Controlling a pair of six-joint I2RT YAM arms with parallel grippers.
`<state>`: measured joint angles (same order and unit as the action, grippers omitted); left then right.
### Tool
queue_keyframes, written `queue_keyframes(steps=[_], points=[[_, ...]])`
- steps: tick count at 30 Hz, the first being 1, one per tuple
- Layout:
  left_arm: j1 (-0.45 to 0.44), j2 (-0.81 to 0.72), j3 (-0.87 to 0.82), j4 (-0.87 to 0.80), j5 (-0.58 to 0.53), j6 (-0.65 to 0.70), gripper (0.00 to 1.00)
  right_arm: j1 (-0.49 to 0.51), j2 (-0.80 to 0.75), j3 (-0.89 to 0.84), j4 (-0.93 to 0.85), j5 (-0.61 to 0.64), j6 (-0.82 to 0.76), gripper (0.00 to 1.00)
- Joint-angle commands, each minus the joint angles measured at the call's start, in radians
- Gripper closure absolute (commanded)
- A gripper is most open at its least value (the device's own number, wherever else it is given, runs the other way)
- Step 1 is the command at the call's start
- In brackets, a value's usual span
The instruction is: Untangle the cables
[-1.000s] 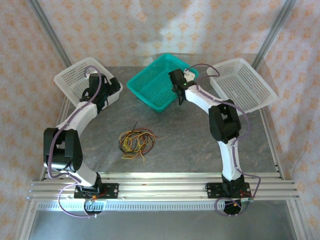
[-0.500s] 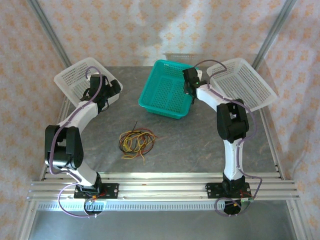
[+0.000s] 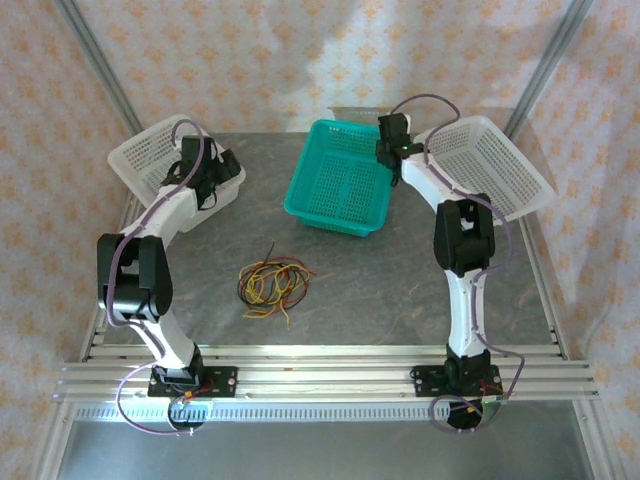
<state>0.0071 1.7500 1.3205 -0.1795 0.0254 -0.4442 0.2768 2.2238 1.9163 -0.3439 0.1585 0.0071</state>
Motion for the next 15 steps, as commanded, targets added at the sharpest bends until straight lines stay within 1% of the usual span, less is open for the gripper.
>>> queue_keyframes(steps=[1, 3, 4, 6, 9, 15], points=[[0.011, 0.052, 0.083, -0.078, -0.016, 0.001, 0.0, 0.006, -0.028, 0.027, -0.031, -0.008, 0.006, 0.4], [0.011, 0.094, 0.136, -0.105, -0.024, -0.005, 0.0, 0.005, -0.083, -0.02, -0.008, -0.022, 0.041, 0.29], [0.011, 0.119, 0.169, -0.125, -0.032, -0.013, 0.0, 0.007, -0.11, -0.044, -0.003, -0.022, 0.062, 0.26], [0.012, 0.167, 0.234, -0.163, -0.041, -0.02, 0.0, 0.006, -0.156, -0.09, -0.002, -0.024, 0.093, 0.24], [0.011, 0.254, 0.335, -0.209, -0.055, -0.027, 0.0, 0.008, -0.226, -0.179, 0.006, -0.021, 0.124, 0.22], [0.011, 0.415, 0.562, -0.331, -0.123, -0.024, 0.0, 0.009, -0.337, -0.329, 0.021, -0.019, 0.151, 0.22]])
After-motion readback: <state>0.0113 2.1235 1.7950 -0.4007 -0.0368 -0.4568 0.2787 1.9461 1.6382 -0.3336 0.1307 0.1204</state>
